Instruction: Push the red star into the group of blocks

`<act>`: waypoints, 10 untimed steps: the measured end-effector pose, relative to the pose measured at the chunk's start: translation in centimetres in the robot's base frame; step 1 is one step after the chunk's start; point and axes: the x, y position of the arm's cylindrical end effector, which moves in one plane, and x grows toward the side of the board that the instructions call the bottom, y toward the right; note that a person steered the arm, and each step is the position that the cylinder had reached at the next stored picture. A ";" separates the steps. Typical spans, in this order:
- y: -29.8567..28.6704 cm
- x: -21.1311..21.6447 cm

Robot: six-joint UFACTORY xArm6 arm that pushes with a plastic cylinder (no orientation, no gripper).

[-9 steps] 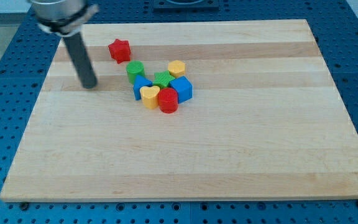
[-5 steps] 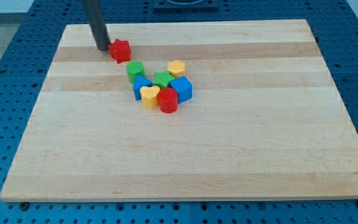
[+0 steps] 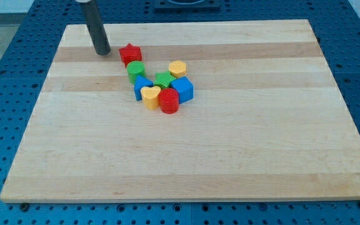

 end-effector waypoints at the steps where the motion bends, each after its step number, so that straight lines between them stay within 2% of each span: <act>1: 0.6 2.3; 2: 1.4 2.2; 4: 9.5 1.9; 5: 10.8 1.8; 7: 12.4 -3.3; 10: 13.2 -0.6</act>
